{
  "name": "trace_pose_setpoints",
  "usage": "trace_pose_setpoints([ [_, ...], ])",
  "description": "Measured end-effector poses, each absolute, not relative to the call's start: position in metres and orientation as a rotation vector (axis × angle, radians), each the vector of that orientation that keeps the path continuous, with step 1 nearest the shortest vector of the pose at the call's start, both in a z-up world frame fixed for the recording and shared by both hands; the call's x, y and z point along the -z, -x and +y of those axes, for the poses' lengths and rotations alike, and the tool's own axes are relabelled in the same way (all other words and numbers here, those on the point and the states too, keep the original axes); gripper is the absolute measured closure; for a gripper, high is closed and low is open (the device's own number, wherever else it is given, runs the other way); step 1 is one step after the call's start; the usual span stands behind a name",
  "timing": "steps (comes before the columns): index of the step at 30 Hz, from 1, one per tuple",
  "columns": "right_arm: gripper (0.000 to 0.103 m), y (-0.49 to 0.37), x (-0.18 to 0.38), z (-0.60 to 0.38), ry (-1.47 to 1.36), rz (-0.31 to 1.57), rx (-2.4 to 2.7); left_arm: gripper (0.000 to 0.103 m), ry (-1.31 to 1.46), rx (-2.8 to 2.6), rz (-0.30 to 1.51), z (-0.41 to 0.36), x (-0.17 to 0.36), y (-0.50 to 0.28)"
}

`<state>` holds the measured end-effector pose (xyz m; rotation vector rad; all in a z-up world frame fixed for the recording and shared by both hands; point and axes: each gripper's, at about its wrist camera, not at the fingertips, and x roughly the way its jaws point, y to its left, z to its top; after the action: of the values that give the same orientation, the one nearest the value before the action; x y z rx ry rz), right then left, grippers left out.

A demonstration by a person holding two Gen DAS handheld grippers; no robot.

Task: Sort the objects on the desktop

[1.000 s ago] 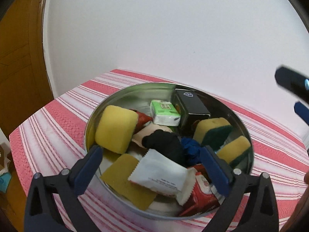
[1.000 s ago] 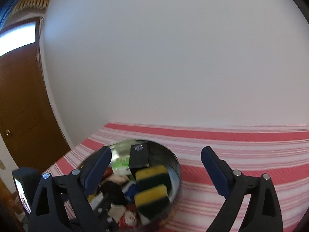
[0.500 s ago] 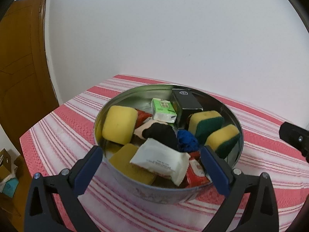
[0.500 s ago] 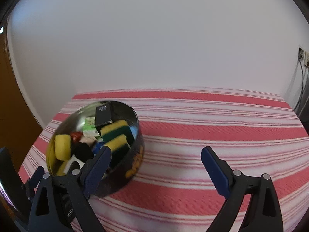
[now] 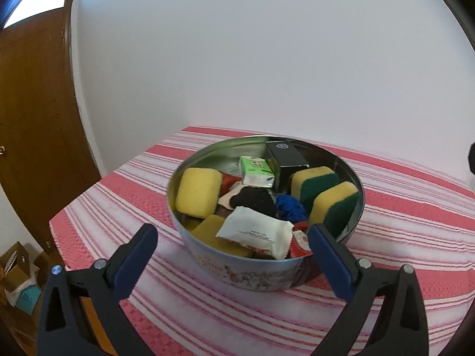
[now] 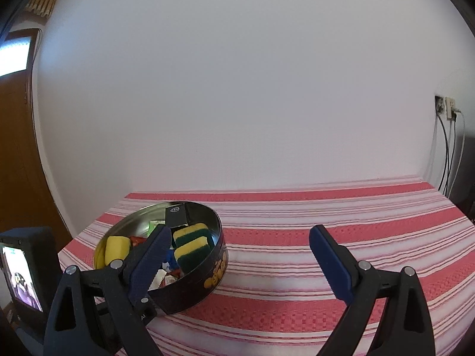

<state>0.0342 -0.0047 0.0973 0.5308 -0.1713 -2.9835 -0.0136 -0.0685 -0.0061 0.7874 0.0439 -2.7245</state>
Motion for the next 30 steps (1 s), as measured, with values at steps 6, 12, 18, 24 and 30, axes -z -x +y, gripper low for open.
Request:
trace_pose_setpoints([
  [6, 0.007, -0.046, -0.100, -0.007, -0.458, -0.195, 2.970, 0.000, -0.693, 2.707, -0.033, -0.063, -0.008, -0.001],
  [12, 0.007, -0.055, -0.103, -0.016, -0.400, -0.155, 2.996, 0.000, -0.599, 2.700, -0.006, -0.072, -0.023, -0.020],
  [18, 0.007, -0.063, -0.104, -0.021, -0.364, -0.147, 3.011, 0.000, -0.621, 2.707, 0.057, -0.084, -0.025, -0.023],
  [24, 0.007, -0.066, -0.104, -0.021, -0.361, -0.165, 3.017, 0.000, -0.627, 2.661, 0.074, -0.090, -0.022, -0.024],
  [30, 0.007, -0.068, -0.102, -0.019, -0.365, -0.178, 3.020, 0.001, -0.646, 2.670, 0.096, -0.091, -0.021, -0.024],
])
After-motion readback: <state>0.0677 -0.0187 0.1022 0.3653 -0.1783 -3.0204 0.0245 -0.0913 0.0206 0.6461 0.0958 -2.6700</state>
